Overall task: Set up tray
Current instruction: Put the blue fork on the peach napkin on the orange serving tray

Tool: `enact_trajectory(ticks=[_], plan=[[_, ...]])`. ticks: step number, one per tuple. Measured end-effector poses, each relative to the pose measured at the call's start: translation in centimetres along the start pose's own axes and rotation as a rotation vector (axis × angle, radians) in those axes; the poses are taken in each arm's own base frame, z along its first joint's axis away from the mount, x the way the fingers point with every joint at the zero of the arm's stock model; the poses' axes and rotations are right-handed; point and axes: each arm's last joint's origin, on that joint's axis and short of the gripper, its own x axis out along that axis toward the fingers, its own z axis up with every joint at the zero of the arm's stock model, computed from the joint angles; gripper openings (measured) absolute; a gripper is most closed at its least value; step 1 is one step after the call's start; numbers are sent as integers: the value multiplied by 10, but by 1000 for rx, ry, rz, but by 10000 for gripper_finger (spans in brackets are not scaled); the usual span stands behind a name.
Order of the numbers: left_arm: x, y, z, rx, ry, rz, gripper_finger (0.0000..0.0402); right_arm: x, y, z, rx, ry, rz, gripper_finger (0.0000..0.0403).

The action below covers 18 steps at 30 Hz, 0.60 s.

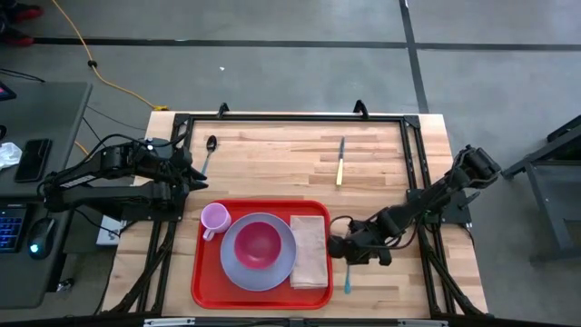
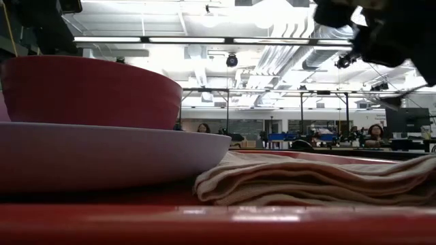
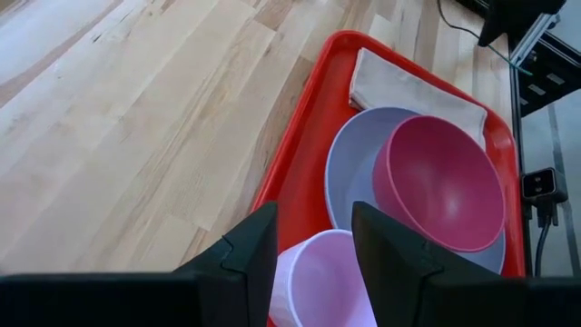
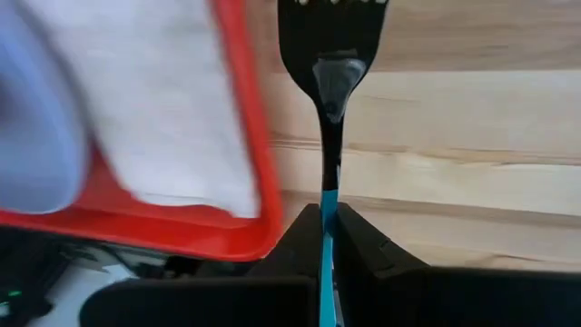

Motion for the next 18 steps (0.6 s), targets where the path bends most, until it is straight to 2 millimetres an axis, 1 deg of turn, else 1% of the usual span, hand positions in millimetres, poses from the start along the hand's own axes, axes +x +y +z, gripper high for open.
enact_trajectory(ticks=[5, 9, 14, 18], plan=[[0, 0, 0, 0, 0, 0, 175, -12, 19, 0, -17, -43, 104, 0], [0, 0, 0, 0, 0, 0, 175, -22, 38, 0, -36, -87, 195, 0], [0, 0, 0, 0, 0, 1, 175, -25, 67, -3, -89, -98, 272, 0], [0, 0, 0, 0, 0, 1, 175, -26, 87, -7, -120, -79, 272, 0]])
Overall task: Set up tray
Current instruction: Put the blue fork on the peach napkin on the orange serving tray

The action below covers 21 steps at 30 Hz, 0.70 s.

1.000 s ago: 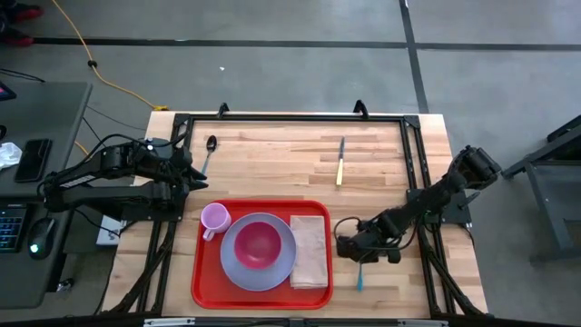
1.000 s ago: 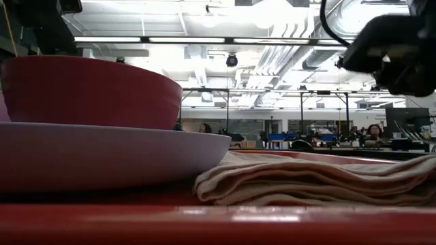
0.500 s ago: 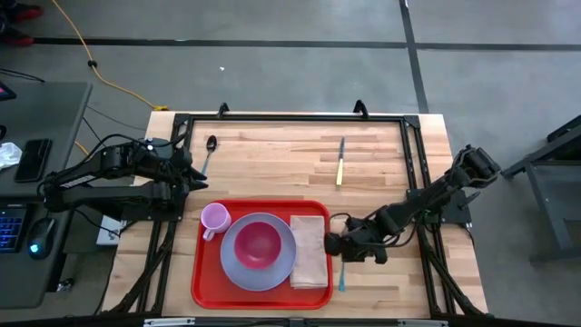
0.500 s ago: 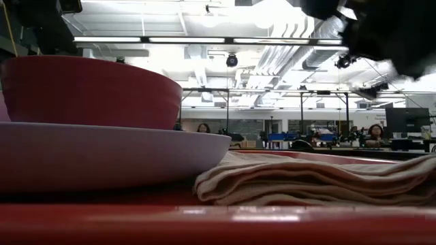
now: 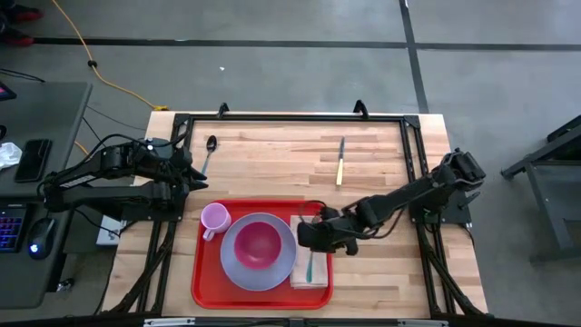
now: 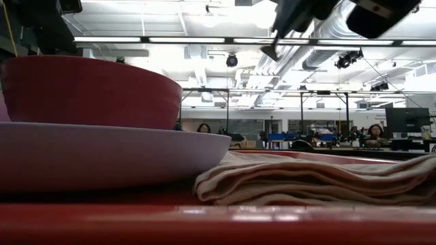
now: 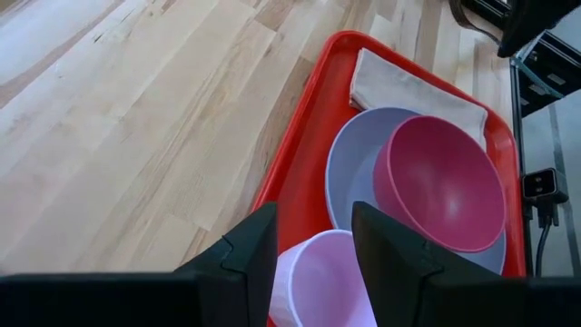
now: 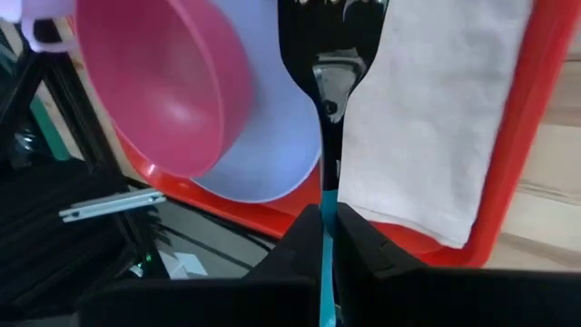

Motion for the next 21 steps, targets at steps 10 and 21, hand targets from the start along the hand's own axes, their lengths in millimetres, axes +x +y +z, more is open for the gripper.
enact_trajectory(ticks=[10, 21], plan=[[0, 0, 0, 0, -2, 5, 175, 12, 32, -4, 51, 59, -133, 0], [0, 0, 0, 0, -1, 3, 175, 58, 36, 2, 95, 151, -327, 0]])
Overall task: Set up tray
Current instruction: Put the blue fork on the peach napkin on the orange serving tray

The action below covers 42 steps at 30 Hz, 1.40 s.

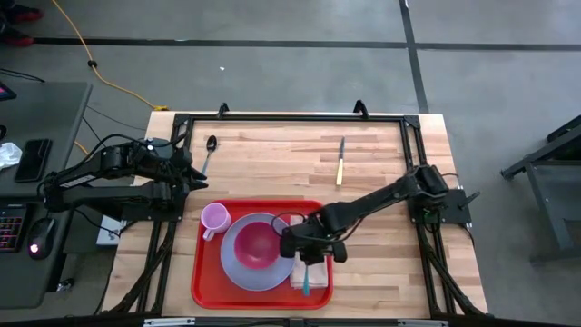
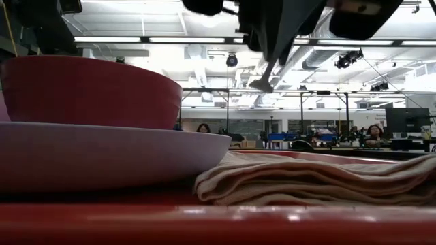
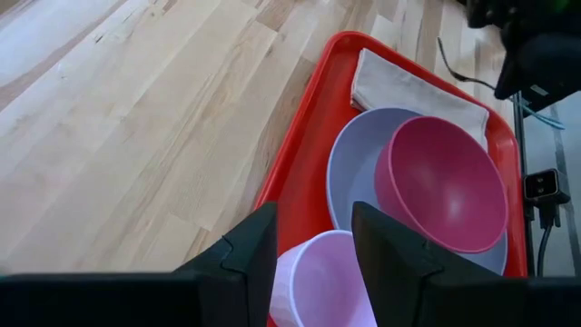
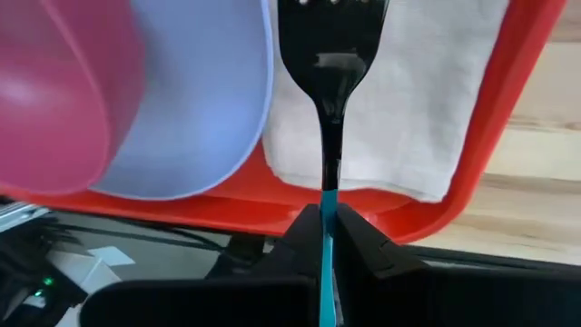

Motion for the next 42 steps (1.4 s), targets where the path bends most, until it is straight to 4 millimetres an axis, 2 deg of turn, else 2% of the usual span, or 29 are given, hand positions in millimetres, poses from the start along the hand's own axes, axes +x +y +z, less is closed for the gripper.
enact_trajectory(ticks=[8, 14, 42], plan=[[0, 0, 0, 0, 0, -1, 175, -1, 9, 33, -3, -40, -11, 0], [0, 0, 0, 0, 1, -4, 175, 2, 10, 55, -30, -35, -84, 0], [0, 0, 0, 0, 0, 0, 175, 57, 8, 77, -33, -28, -192, 0]])
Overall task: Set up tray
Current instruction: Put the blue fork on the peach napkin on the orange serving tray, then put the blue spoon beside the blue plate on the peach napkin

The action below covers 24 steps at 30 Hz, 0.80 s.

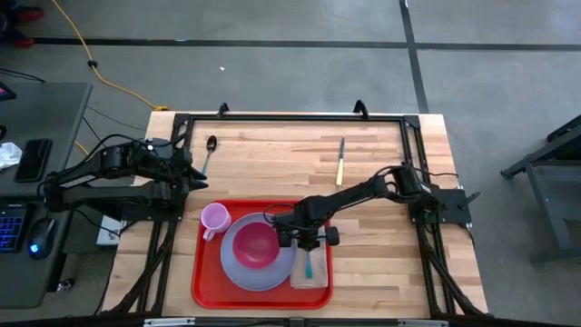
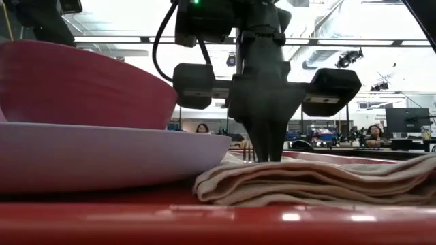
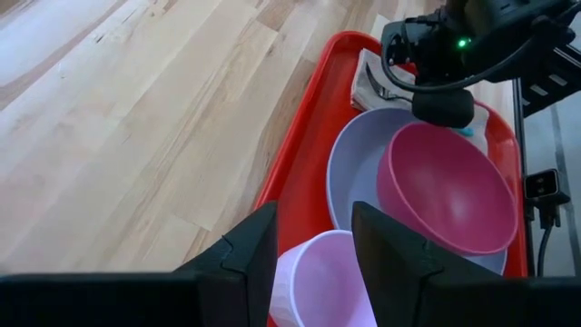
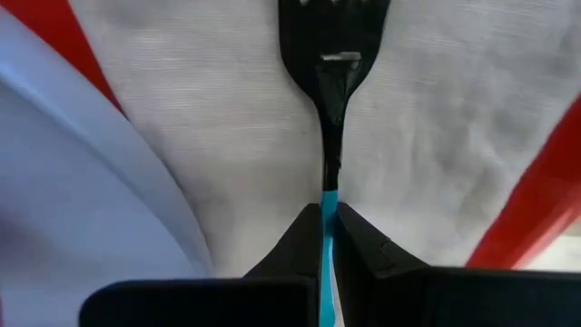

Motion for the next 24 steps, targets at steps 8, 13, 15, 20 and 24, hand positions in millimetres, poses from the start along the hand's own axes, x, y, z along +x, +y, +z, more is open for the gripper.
enact_trajectory(ticks=[8, 13, 15, 20, 24], plan=[[0, 0, 0, 0, 0, 0, 175, 1, -4, 0, 12, -14, -36, 7], [0, 0, 0, 0, 0, 0, 175, 1, -7, 0, 23, 7, -77, 26], [0, 0, 0, 1, 1, -1, 175, 1, -7, 0, 11, 9, -73, 33], [0, 0, 0, 0, 1, -1, 175, 1, -5, 0, 0, 8, -55, 50], [0, 0, 0, 0, 1, -1, 175, 2, -5, -1, -2, 9, -57, 63]])
